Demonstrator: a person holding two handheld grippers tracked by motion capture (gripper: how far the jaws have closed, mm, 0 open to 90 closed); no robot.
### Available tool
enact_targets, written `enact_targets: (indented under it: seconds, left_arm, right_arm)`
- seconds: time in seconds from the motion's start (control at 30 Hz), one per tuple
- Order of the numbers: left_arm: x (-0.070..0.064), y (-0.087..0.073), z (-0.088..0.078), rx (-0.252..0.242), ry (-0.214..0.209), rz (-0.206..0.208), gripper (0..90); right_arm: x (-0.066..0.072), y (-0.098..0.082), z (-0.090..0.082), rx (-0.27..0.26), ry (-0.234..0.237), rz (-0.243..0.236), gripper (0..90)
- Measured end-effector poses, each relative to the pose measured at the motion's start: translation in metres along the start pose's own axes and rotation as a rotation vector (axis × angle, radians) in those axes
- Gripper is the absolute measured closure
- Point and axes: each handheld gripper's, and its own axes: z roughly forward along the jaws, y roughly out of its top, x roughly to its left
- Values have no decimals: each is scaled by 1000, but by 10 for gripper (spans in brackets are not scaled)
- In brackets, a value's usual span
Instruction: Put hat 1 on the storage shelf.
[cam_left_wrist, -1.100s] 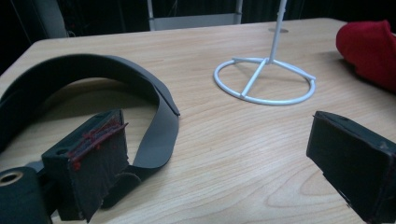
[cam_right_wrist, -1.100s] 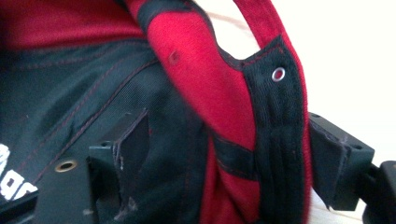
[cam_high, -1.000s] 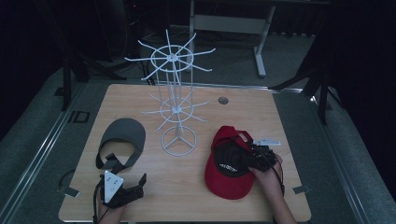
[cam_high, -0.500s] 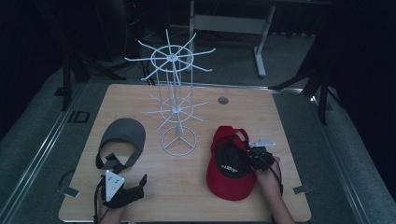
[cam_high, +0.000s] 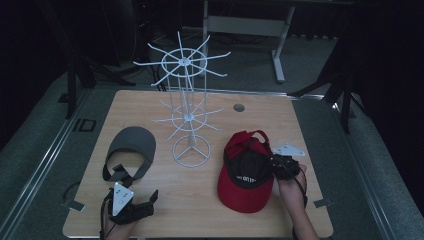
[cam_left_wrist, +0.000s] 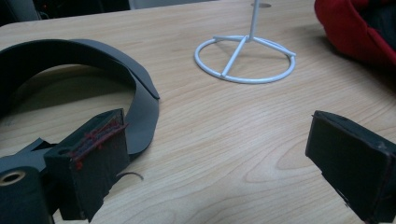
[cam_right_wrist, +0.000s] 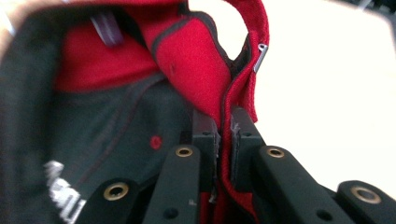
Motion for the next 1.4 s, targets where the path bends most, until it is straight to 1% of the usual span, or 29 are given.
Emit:
enact_targets:
  seconds: [0.1,0.17,0.23,0.27,0.3,0.37,0.43,0.5,0.53,0.57,0.6,0.67,0.73,0.77,0.8,0.9,1.0,1.03,1.07,1.1,1.17,1.3,1.37,1.4]
  left_arm:
    - [0,0,1,7,-21,-16,63]
    - [0,0,0,4,-25,-11,63]
    - [0,1,0,-1,-36,1,63]
    - [1,1,-1,-13,-57,11,64]
    - [2,2,-1,-23,-69,4,64]
    - [6,2,-3,-46,-101,-13,70]
    - [6,3,-3,-51,-114,-8,70]
    - [5,3,-3,-52,-144,-9,70]
    - [5,3,-2,-51,-161,-6,70]
    - [4,3,-2,-62,-181,-15,70]
    - [3,4,-2,-69,-192,-27,70]
    - [3,8,-2,-67,-219,-22,70]
    - [1,14,-2,-63,-241,-23,70]
    - [0,18,-2,-72,-267,-33,70]
    - [0,20,-2,-77,-276,-32,70]
    - [-5,32,-3,-80,-307,-5,73]
    - [-12,44,-1,-91,-357,28,81]
    - [-12,44,-1,-91,-357,28,99]
    - [-18,54,0,-102,-393,54,99]
    - [-20,58,1,-107,-408,64,100]
    - [-24,67,2,-116,-441,66,101]
    - [-33,83,4,-124,-474,94,107]
    - [-37,92,4,-126,-505,104,108]
    - [-39,96,4,-129,-508,112,113]
  right_arm:
    - [0,10,-15,-53,-4,6,837]
    - [-1,17,-24,-82,5,17,837]
    - [0,23,-34,-111,10,18,836]
    - [1,27,-38,-122,13,16,836]
    - [2,31,-46,-145,15,16,836]
    - [2,35,-54,-171,17,20,836]
    - [3,40,-63,-198,24,32,836]
    - [3,45,-71,-223,36,40,836]
    - [3,47,-75,-232,36,36,836]
    - [3,49,-79,-243,43,37,836]
    - [3,51,-83,-256,50,38,836]
    - [4,54,-90,-276,54,37,836]
    - [4,57,-96,-292,55,37,836]
    - [4,58,-98,-296,59,36,836]
    - [4,59,-101,-304,60,38,836]
    - [4,62,-106,-313,51,29,836]
    - [4,64,-111,-326,42,29,837]
    - [4,64,-111,-326,42,29,837]
    - [3,64,-113,-331,43,32,836]
    - [2,65,-116,-338,40,31,836]
    - [2,65,-119,-345,39,32,837]
    - [3,67,-124,-350,59,35,837]
    - [4,67,-127,-359,74,39,836]
    - [5,68,-129,-366,79,38,836]
